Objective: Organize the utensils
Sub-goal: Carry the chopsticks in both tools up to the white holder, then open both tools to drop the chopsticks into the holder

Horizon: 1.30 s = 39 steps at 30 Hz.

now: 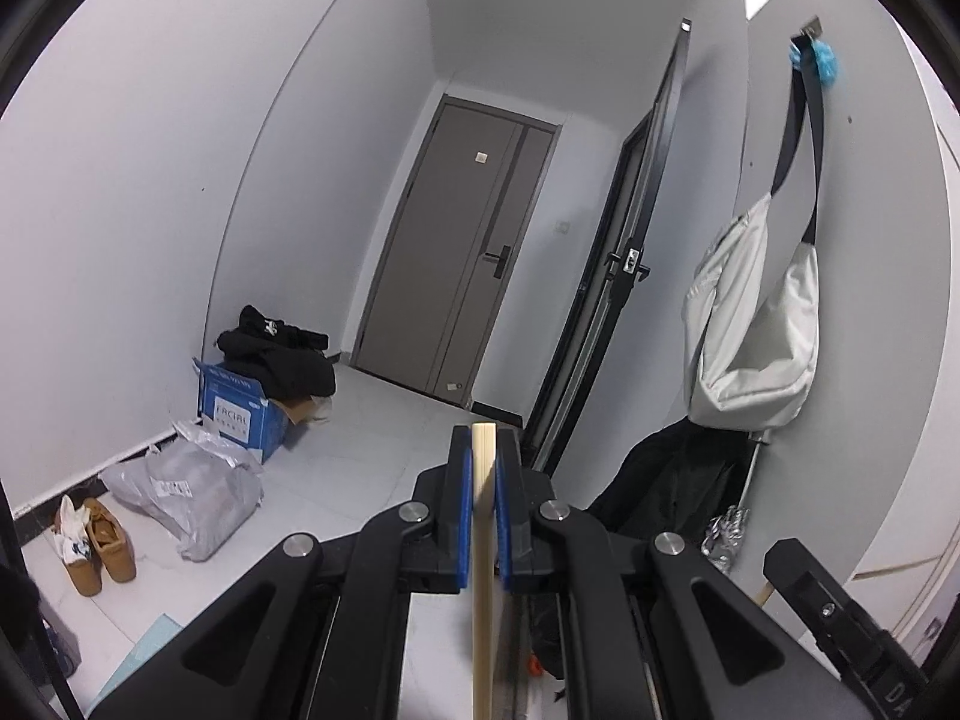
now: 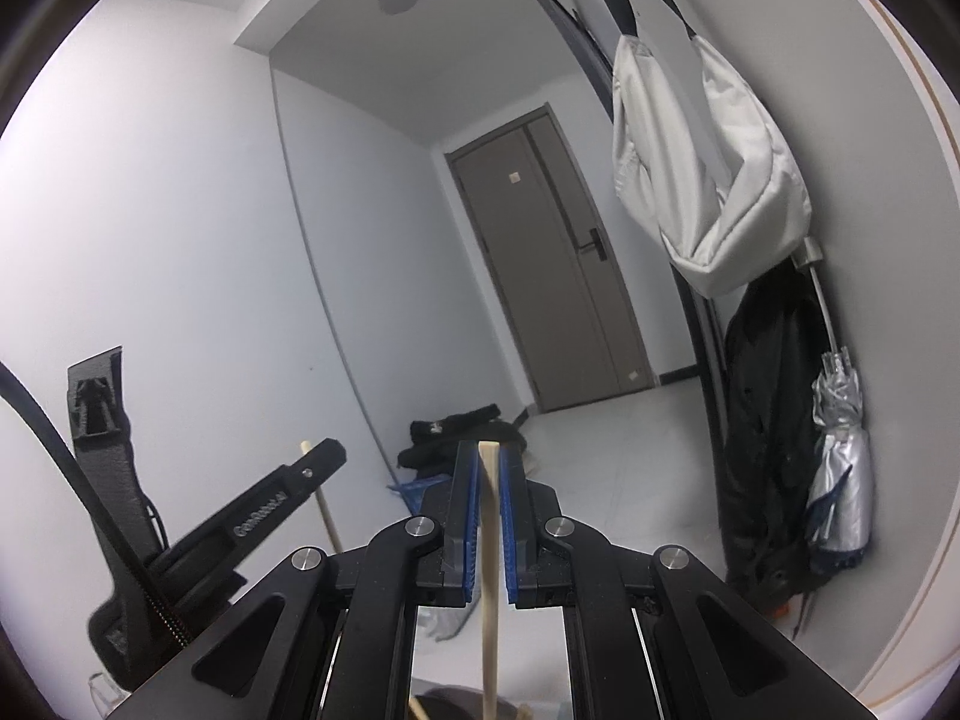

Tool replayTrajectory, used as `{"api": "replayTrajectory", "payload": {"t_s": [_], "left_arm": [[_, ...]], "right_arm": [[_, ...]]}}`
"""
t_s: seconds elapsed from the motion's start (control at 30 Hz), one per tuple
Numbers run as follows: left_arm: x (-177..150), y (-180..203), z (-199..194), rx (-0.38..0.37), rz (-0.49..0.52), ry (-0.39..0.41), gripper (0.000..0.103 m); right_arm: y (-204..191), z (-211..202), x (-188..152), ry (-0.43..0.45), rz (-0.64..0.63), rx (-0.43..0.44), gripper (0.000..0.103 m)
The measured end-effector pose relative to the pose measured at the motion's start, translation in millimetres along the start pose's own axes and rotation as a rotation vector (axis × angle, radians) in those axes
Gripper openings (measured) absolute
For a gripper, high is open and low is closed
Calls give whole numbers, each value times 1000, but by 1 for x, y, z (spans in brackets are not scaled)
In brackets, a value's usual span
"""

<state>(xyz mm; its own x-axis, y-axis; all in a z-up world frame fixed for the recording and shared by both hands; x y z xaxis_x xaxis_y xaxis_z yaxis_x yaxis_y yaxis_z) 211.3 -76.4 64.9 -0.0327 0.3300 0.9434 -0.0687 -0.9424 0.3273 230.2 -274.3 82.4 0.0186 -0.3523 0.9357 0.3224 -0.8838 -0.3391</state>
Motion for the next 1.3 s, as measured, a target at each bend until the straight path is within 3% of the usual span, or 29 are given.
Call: {"api": "replayTrajectory", "payload": {"t_s": [0.43, 0.77, 1.07, 1.23, 1.3], "left_arm": [[-21, 7, 12, -40, 75, -28, 3], [-26, 13, 2, -110, 117, -70, 3], [-26, 5, -7, -169, 96, -171, 3], [-42, 6, -7, -282, 48, -340, 3], [-45, 5, -11, -287, 63, -361, 3]], "right_arm": [[14, 11, -28, -62, 24, 12, 6], [9, -4, -39, -92, 11, 23, 7], [-3, -20, -58, -167, -24, 69, 9], [-5, -31, -61, -182, -10, 47, 9], [-1, -39, -61, -181, 2, 31, 9]]}}
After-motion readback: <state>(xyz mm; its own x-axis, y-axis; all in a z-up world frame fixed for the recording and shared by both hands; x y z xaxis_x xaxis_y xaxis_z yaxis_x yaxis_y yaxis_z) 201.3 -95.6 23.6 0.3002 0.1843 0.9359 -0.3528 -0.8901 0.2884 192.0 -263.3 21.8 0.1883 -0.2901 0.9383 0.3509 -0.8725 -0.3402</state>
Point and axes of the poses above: each gripper's, at about its wrist camera, not at the fingertips, and z roughly the way its jaws point, y to its right, x to its top, the point moved 5 cm from there along z, roughly the way its jaws point, and after that the axes turned 12 degrees about y, right-handed, at the moved point
